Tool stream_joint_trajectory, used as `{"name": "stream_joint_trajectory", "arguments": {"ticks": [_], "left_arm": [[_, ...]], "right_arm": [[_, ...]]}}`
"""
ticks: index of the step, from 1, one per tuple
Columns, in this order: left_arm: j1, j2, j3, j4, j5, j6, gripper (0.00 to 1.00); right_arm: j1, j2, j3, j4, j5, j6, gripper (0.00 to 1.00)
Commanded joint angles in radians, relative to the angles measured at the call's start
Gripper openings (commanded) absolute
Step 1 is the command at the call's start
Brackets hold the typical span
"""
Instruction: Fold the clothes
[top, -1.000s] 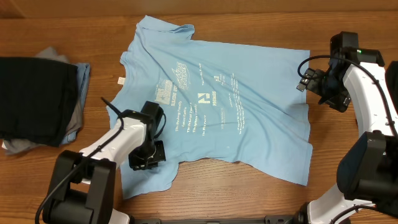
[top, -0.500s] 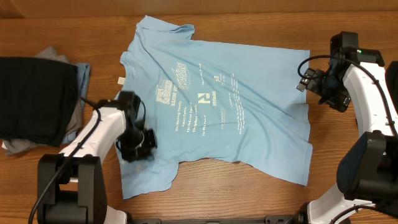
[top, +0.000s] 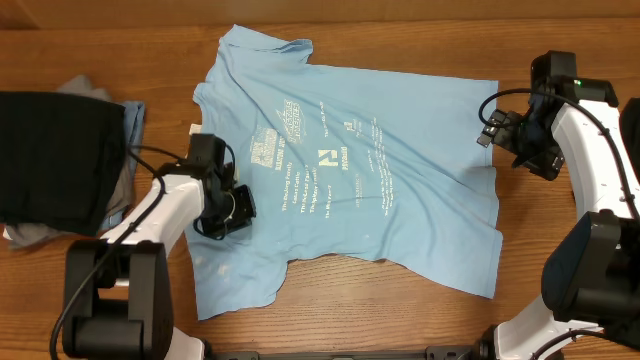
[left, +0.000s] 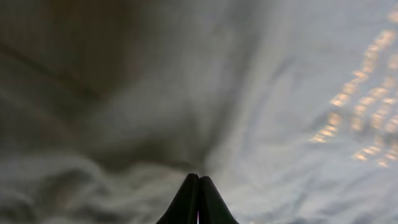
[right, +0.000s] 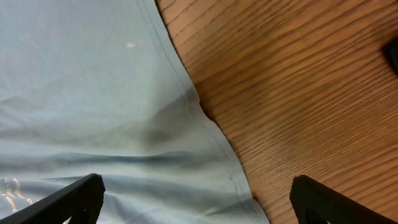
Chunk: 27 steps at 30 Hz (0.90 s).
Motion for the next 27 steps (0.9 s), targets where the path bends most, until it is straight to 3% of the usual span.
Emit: {"name": "stream_joint_trajectory", "arguments": {"ticks": [1,4,9,15,22,27], "left_arm": [[0.005,0.039,-0.049,0.015,-0.048,-0.011,0.04],[0.005,0.045,-0.057,-0.027,-0.148,-0.010,0.04],[0.005,0.045,-0.057,-0.108,-0.290,-0.010,0.14],[0.006,0.045,-0.061,-0.185,-0.423,-0.064,0.08],[0.006,0.045,-0.063,-0.201,-0.368,-0.067,0.07],[0.005,0.045,-0.063,-0.262,-0.408,-0.067,0.06]], "right_arm": [[-0.002,-0.008,0.017,0.001,0.010,0.001,1.00],[-0.002,-0.008,0.017,0.001,0.010,0.001,1.00],[-0.002,-0.008,0.017,0.001,0.010,0.001,1.00],[-0.002,-0.008,0.017,0.001,0.010,0.001,1.00],[-0.002,-0.008,0.017,0.001,0.010,0.001,1.00],[-0.002,-0.008,0.017,0.001,0.010,0.001,1.00]]}}
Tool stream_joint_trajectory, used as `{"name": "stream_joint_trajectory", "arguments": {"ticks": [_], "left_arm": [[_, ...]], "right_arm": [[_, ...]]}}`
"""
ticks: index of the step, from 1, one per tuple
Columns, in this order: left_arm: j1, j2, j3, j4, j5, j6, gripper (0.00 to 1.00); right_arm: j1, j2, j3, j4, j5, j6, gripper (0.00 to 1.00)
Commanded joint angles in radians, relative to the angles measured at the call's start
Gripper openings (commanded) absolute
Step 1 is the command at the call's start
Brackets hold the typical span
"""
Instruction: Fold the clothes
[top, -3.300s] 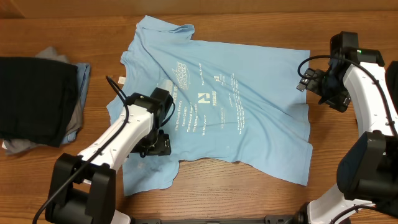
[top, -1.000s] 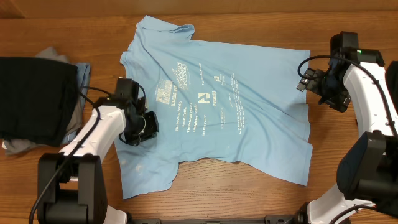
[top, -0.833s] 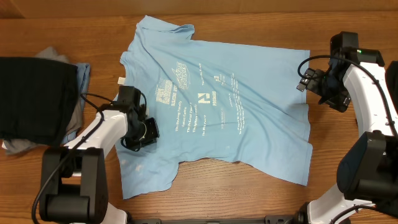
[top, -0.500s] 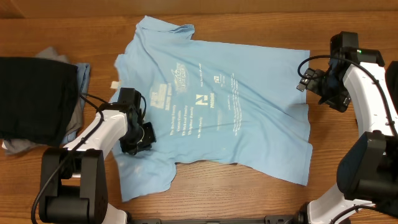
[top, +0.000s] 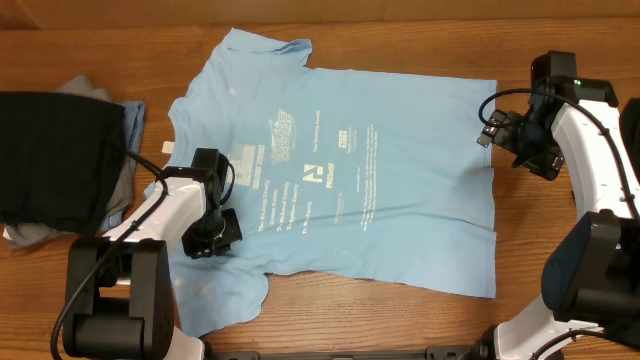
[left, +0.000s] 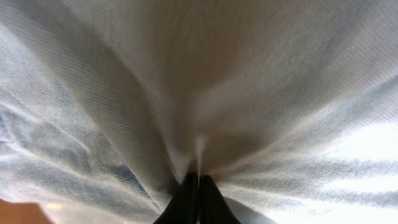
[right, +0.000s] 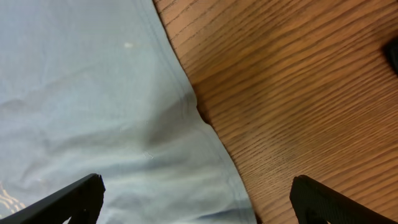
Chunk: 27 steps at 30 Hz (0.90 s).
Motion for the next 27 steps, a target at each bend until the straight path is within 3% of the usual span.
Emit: {"name": "stream_joint_trajectory", "arguments": {"ticks": [1,10,15,21,27], "left_arm": [[0.006,0.039,-0.044,-0.043,-0.098,-0.024,0.06],[0.006,0.039,-0.002,-0.042,0.001,-0.027,0.04],[0.006,0.029,0.143,-0.110,0.133,-0.012,0.04],[0.005,-0.006,0.394,-0.227,0.141,0.008,0.04],[0.006,-0.025,0.513,-0.071,0.131,0.007,0.09]], "right_arm": [[-0.002,-0.008,0.017,0.001,0.010,0.000,1.00],[-0.002,-0.008,0.017,0.001,0.010,0.000,1.00],[-0.002,-0.008,0.017,0.001,0.010,0.000,1.00],[-0.002,-0.008,0.017,0.001,0.010,0.000,1.00],[-0.002,-0.008,0.017,0.001,0.010,0.000,1.00]]}}
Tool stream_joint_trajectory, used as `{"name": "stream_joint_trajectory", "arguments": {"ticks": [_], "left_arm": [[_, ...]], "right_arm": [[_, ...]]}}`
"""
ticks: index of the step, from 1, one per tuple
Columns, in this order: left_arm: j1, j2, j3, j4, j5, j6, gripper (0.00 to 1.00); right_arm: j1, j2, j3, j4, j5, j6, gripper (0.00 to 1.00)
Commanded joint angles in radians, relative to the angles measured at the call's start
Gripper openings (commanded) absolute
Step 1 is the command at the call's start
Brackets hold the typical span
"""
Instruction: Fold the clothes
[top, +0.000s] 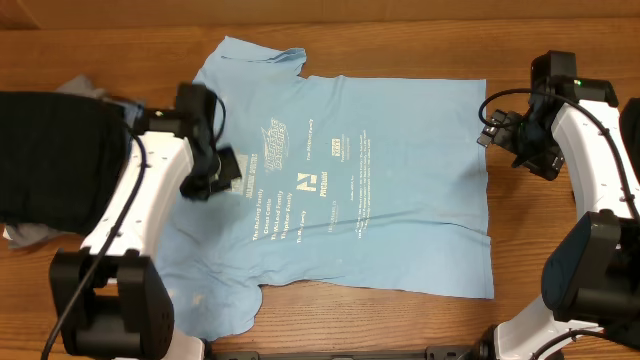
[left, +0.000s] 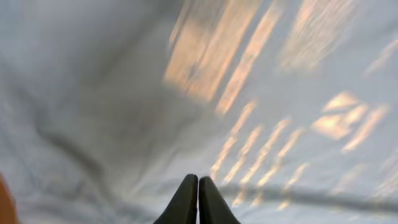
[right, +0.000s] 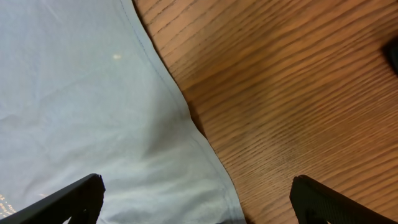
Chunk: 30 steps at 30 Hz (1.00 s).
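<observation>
A light blue T-shirt (top: 380, 200) with pale print lies spread flat on the wooden table, hem to the right and sleeves at the far left and near left. My left gripper (top: 208, 185) hovers over the shirt's left part beside the print. In the left wrist view its fingers (left: 186, 202) are pressed shut, with cloth (left: 93, 93) lying flat beneath and none bunched at the tips. My right gripper (top: 492, 130) hangs open over the shirt's far right corner. Its fingertips (right: 68, 199) straddle the shirt edge (right: 180, 106) without touching it.
A pile of black clothing (top: 50, 160) sits at the left edge of the table (top: 560, 290), with grey garments (top: 30, 235) under it. Bare wood (right: 298, 93) shows right of the shirt. Both arm bases stand at the near edge.
My left gripper has moved from the shirt's near left side to farther back, beside the print, and cloth no longer bunches at its tips. The shirt lies farther left and flatter. The right arm stayed put.
At first the shirt lay skewed and creased, with my left gripper shut on cloth near its left middle. Then the shirt sat further left and straighter, cloth still pinched. Now it lies squarer and smooth, the left gripper shut above it. The right gripper stayed open throughout.
</observation>
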Motion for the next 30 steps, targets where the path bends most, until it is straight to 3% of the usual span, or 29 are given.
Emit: {"name": "stream_joint_trajectory", "arguments": {"ticks": [1,3,4,5,6,30], "left_arm": [[0.003,-0.025,0.050,0.136,0.015,0.014,0.14],[0.003,-0.023,0.050,0.206,0.017,0.014,0.34],[0.003,-0.023,0.050,0.226,0.017,0.014,0.48],[0.003,-0.023,0.050,0.243,0.016,0.014,0.85],[0.004,-0.023,0.050,0.252,0.016,0.014,1.00],[0.003,-0.023,0.050,0.256,0.016,0.014,1.00]], "right_arm": [[-0.002,-0.008,0.017,0.001,0.010,0.000,1.00],[-0.002,-0.008,0.017,0.001,0.010,0.000,1.00],[-0.002,-0.008,0.017,0.001,0.010,0.000,1.00],[-0.002,-0.008,0.017,0.001,0.010,0.000,1.00],[-0.002,-0.008,0.017,0.001,0.010,0.000,1.00],[-0.002,-0.008,0.017,0.001,0.010,0.000,1.00]]}}
